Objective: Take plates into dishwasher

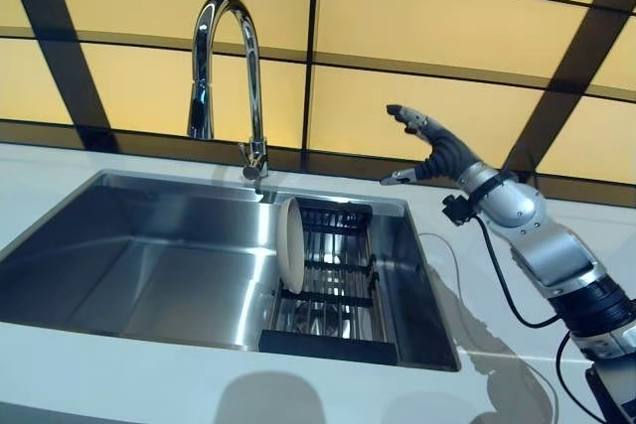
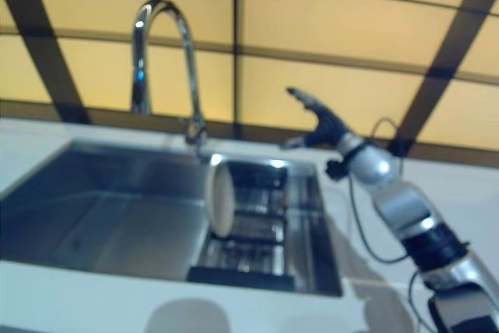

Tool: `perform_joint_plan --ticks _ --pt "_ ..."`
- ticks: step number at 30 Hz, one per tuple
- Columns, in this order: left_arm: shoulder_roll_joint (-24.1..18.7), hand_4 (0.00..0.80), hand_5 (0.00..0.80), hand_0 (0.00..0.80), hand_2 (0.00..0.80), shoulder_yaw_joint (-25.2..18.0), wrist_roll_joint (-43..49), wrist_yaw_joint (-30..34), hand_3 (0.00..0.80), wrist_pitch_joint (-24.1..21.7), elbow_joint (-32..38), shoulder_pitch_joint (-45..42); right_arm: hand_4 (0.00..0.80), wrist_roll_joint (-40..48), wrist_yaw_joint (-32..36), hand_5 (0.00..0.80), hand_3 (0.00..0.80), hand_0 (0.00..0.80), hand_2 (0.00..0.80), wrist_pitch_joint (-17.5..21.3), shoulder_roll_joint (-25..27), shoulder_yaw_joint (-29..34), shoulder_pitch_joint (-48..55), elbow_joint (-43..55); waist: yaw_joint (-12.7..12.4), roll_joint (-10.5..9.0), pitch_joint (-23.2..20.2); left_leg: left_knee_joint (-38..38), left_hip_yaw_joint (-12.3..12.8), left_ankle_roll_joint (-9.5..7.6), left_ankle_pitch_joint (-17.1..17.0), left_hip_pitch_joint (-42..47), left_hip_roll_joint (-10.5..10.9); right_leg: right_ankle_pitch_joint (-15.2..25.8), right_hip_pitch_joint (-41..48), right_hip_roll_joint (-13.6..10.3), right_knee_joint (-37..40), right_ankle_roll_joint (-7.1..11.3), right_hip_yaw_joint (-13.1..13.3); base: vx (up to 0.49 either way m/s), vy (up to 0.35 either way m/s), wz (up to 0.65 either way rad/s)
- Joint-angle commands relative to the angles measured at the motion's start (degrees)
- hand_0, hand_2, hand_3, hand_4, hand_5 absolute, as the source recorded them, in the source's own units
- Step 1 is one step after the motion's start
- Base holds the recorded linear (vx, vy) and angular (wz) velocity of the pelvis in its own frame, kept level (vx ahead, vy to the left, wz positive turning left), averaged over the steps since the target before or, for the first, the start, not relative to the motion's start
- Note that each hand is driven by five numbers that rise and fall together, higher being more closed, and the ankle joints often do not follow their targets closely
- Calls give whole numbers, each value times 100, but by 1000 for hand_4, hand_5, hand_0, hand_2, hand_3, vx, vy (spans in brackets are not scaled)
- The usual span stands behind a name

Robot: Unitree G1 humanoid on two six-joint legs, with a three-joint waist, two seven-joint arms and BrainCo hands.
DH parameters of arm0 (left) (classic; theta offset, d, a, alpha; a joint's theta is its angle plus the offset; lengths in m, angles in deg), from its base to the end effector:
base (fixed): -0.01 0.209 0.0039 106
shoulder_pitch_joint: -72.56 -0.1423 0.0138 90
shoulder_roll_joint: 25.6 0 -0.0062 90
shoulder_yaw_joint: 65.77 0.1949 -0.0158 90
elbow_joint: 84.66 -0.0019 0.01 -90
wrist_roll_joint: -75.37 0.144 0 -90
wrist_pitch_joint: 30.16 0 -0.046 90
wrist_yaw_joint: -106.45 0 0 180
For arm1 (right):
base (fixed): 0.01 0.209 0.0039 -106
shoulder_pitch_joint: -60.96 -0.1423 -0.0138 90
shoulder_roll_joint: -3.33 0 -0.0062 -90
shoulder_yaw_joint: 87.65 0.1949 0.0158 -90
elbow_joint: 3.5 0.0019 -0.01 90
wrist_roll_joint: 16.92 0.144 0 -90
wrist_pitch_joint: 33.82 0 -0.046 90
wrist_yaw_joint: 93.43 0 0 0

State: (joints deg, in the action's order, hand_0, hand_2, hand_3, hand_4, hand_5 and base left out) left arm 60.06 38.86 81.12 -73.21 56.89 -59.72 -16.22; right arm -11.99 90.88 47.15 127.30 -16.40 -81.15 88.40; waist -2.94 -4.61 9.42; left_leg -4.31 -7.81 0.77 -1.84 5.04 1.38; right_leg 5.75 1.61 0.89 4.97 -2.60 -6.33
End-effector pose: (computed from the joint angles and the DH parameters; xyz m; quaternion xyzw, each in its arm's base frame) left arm 0.0986 0.2550 -0.1155 0.2549 0.5136 -0.0476 0.8179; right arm 0.2953 -0.1948 0.2863 -0.4258 -0.2942 0.0883 0.8511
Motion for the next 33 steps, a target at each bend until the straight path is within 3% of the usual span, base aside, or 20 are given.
perform_joint_plan --ticks 1,2,4,6,8,12,16,18,23,27,33 --pt "-64 0 0 0 0 62 -97 -149 0 -108 -40 127 0 -437 -237 0 0 0 0 300 456 -151 -672 64 -245 -102 -194 363 394 105 133 -324 -80 -513 275 -171 -273 460 -197 -1 -78 37" --pt "-38 0 0 0 0 79 -24 -116 0 -55 36 136 0 -496 -193 0 0 0 0 283 674 -186 -742 55 -237 -107 -209 491 623 148 172 -379 -87 -528 345 -188 -235 453 -362 -3 -74 34" --pt "-2 0 0 0 0 129 31 -99 0 -42 70 156 0 -715 -246 0 0 0 0 421 861 -209 -762 41 -206 -88 -239 507 855 179 189 -395 -97 -562 383 -200 -227 447 -534 -4 -39 39" --pt "12 0 0 0 0 168 13 -99 0 -44 87 159 0 -887 -268 0 0 0 0 625 987 -240 -772 -5 -188 -66 -271 470 938 192 181 -389 -89 -587 404 -197 -223 445 -626 -5 -9 57" --pt "19 0 0 0 0 228 -30 -123 0 -43 78 150 0 -891 -286 0 0 0 0 753 1062 -276 -785 -35 -200 -60 -311 410 904 194 161 -366 -71 -597 421 -188 -203 445 -643 -5 -11 35" --pt "41 0 0 0 0 208 19 -176 0 -41 51 61 0 -358 -218 0 0 0 0 555 1031 -330 -748 -220 -248 -55 -357 149 796 228 15 -274 -64 -600 508 -141 -116 444 -664 -4 -10 12" --pt "41 0 0 0 0 175 15 -152 0 10 79 47 0 640 -203 0 0 0 0 46 717 -151 -482 -302 -266 -36 -374 47 779 251 -71 -276 -65 -583 547 -125 -52 447 -650 -21 21 10" --pt "76 0 0 0 0 128 6 -114 0 29 61 88 0 1532 -329 0 0 0 0 -354 154 141 -66 -356 -241 -1 -367 27 805 259 -81 -276 -64 -579 556 -121 -25 442 -633 -36 50 12" --pt "162 0 0 0 0 170 -38 -95 0 68 -11 176 0 2446 -894 0 0 0 0 -828 -874 397 494 -252 -187 54 -355 14 868 229 -55 -220 -57 -559 554 -115 -6 427 -588 -28 62 1" --pt "239 0 0 0 0 257 -135 -123 0 103 -56 273 0 2436 -1348 0 0 0 0 -840 -1387 355 696 -340 -119 89 -372 13 915 189 -2 -159 -32 -547 542 -115 -11 434 -523 -13 79 -3" --pt "305 0 0 0 0 426 -252 -160 0 174 -62 363 0 3494 -2380 0 0 0 0 -965 -1783 374 830 -429 -50 121 -448 -38 983 125 60 -67 7 -536 551 -133 -22 470 -456 18 83 -11"
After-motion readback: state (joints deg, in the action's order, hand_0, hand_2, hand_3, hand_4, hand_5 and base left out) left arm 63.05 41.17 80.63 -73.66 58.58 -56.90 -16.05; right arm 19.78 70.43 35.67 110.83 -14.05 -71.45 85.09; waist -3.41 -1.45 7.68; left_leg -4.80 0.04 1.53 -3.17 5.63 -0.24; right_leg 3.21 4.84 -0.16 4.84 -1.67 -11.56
